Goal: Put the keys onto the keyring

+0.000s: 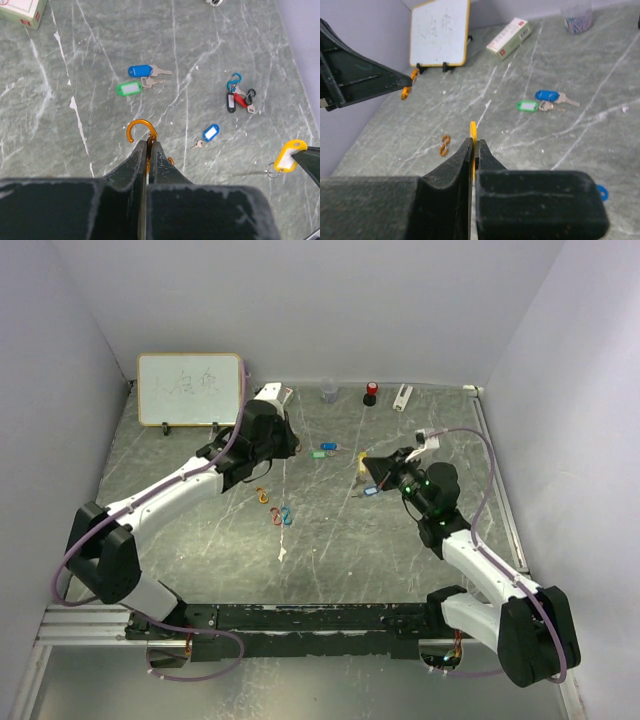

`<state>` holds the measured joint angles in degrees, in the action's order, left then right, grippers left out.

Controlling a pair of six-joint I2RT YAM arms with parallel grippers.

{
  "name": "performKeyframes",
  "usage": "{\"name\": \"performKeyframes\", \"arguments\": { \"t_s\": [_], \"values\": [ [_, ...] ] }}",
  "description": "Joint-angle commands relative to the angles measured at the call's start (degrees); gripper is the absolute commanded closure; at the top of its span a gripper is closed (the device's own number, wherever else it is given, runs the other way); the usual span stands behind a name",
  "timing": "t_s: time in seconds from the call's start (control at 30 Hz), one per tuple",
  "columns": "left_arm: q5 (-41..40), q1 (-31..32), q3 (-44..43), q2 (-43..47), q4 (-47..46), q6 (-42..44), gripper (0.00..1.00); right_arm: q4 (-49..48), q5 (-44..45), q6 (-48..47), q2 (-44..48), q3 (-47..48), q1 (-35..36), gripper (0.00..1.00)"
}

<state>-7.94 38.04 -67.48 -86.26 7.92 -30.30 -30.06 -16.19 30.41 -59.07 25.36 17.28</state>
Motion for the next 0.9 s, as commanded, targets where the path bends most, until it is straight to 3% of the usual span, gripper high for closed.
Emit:
{"name": "performKeyframes", "arguments": {
  "t_s": [0.0,0.27,0.87],
  "values": [
    [0.6,0.6,-5.2,-3.0,3.1,-0.6,0.93,-0.5,-0.6,0.1,-1.4,5.1,0.6,1.0],
    [-0.3,3.1,-6.6,-5.6,3.0,-0.3,0.93,2.3,5.3,-1.0,-7.0,12.0,3.9,1.0],
    [-1.8,6.7,-4.1,-4.6,-4.4,-2.6,0.93,5.0,22.9,-2.2,-10.5,14.9,13.2,1.0]
  ]
}}
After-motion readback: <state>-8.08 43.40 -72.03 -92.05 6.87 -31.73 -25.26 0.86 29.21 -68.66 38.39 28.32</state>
